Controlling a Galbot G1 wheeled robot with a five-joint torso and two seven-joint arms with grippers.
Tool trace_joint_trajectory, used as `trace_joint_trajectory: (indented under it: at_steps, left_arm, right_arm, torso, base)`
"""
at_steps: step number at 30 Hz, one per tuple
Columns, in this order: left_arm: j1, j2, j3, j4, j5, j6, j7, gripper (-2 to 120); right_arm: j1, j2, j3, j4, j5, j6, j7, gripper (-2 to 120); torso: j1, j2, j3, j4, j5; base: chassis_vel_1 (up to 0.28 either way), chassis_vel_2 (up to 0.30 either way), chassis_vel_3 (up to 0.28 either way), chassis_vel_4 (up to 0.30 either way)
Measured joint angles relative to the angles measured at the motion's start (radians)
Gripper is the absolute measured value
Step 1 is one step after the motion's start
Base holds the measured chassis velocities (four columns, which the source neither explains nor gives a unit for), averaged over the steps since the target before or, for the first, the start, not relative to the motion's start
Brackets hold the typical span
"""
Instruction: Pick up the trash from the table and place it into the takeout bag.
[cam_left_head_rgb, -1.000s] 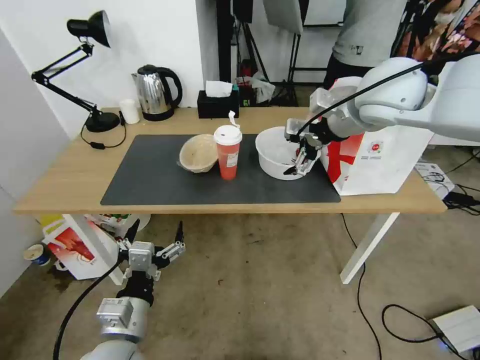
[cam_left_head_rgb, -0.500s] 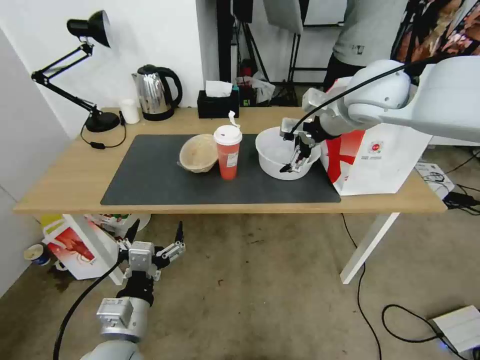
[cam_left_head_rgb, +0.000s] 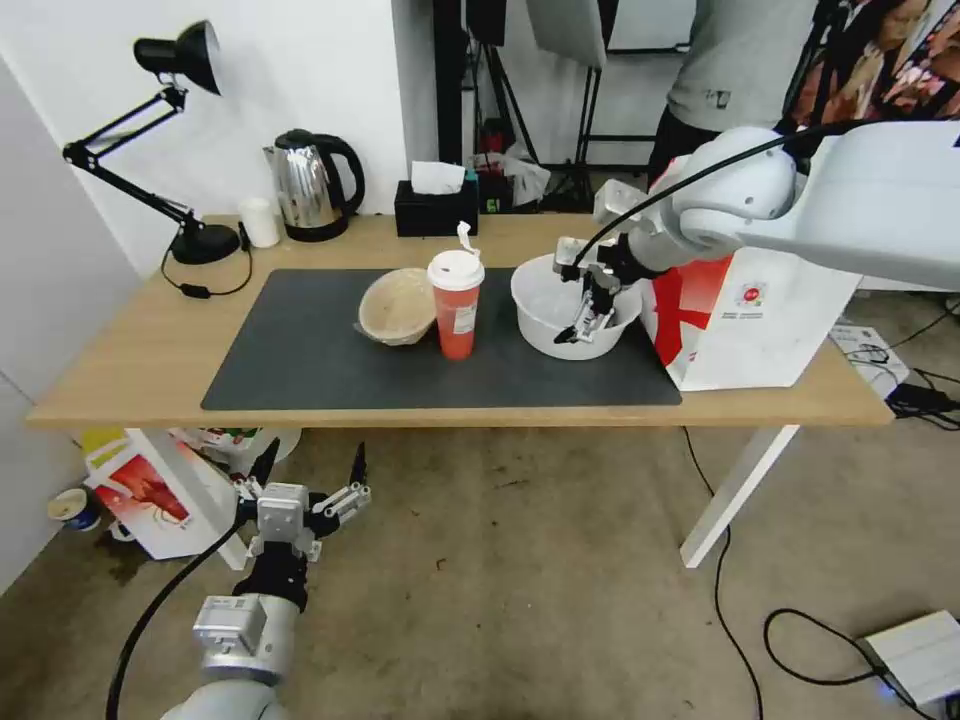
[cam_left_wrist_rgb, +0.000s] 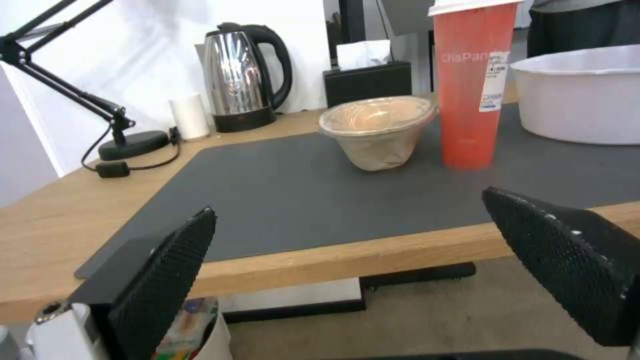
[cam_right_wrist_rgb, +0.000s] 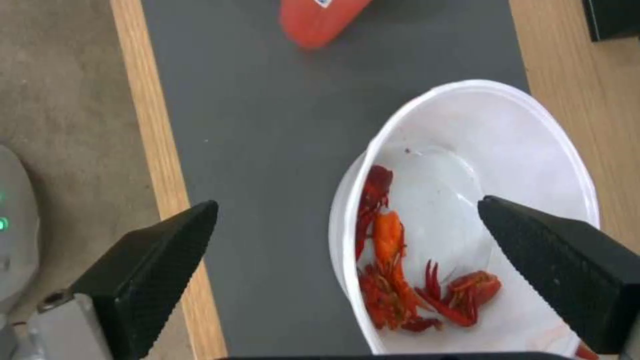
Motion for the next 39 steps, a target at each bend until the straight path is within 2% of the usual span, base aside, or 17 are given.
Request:
trace_joint_trajectory:
  at_steps: [39]
  left_arm:
    - [0.0,0.0,0.0,0.0,0.0,0.0,0.0,100]
  right_arm:
    - [-0.123,-0.028,0.065,-0.08,-0.044,-0.008,-0.008,100]
  torso:
    - [0.0,0.0,0.0,0.0001,0.0001]
  base:
    - [0.0,0.0,0.0,0.0]
